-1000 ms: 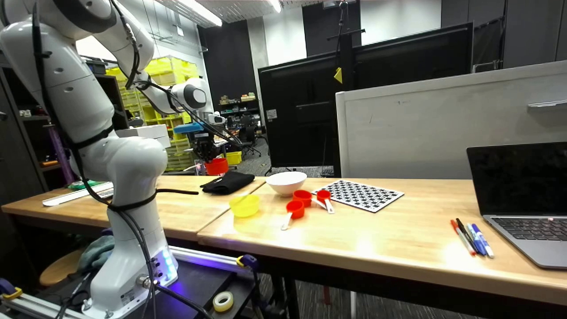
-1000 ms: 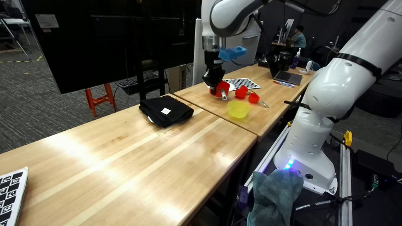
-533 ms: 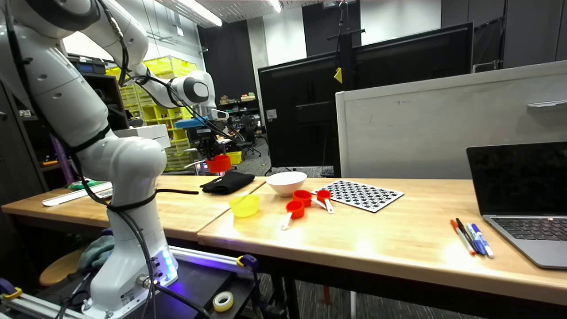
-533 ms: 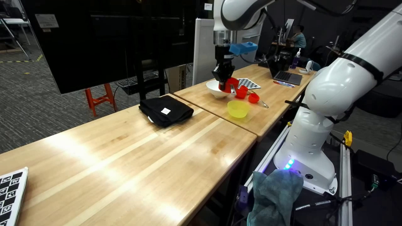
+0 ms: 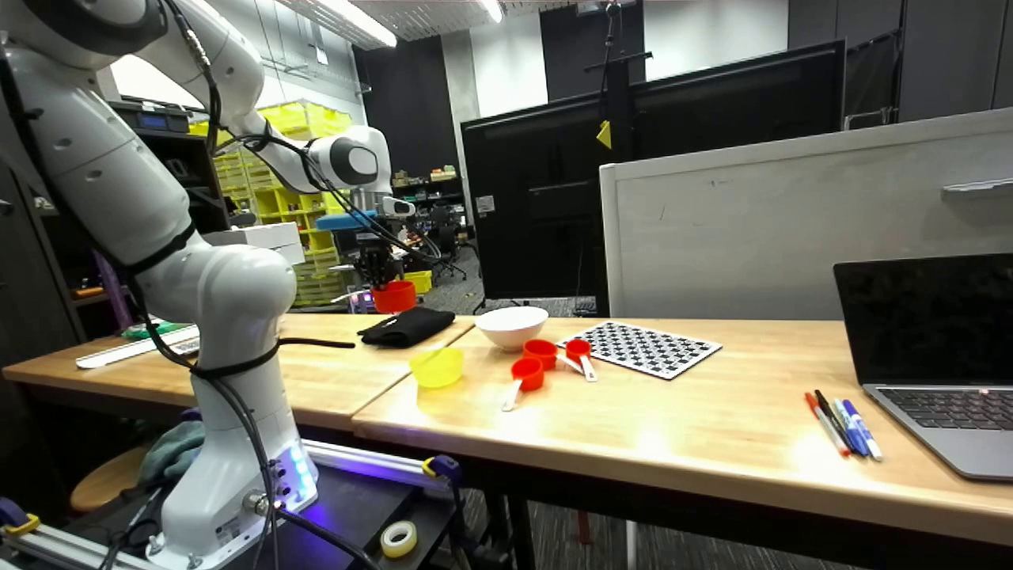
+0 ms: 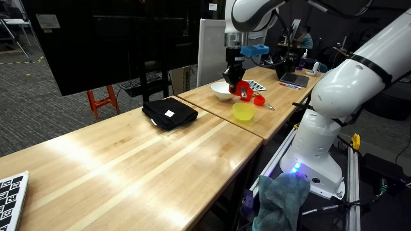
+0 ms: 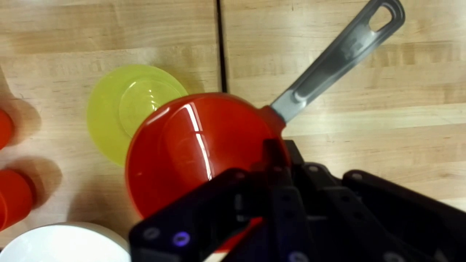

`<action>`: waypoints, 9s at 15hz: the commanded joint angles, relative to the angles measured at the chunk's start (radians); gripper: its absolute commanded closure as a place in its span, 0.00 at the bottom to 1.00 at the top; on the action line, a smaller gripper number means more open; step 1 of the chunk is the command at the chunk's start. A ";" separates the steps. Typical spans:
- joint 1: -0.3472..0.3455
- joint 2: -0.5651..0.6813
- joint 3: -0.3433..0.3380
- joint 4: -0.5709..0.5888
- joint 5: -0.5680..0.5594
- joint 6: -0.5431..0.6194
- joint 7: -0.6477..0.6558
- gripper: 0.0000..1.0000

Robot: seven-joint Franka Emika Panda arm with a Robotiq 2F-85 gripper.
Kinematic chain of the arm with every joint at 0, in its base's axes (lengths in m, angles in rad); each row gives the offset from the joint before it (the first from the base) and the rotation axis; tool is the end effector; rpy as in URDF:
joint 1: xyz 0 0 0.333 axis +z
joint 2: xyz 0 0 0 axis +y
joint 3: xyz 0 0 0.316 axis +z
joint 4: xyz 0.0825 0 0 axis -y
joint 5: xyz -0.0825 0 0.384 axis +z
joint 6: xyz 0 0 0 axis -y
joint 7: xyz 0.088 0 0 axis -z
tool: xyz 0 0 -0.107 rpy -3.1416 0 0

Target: Shift the scooper to the right

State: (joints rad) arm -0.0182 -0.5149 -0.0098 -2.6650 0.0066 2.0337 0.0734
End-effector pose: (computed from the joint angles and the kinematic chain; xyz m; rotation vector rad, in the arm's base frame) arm 0.3576 -0.0095 0.3910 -3.1243 0.1613 0.1827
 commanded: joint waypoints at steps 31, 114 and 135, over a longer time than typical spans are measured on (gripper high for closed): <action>-0.250 -0.206 -0.306 -0.099 -0.295 -0.153 -0.359 0.99; -0.550 0.595 -0.424 0.353 -0.155 0.403 -1.353 0.00; -0.377 -0.041 -0.326 0.047 -0.233 0.089 -0.838 0.00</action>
State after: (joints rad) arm -0.4205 -0.4703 -0.3499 -2.5737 -0.2068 2.1574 -0.8428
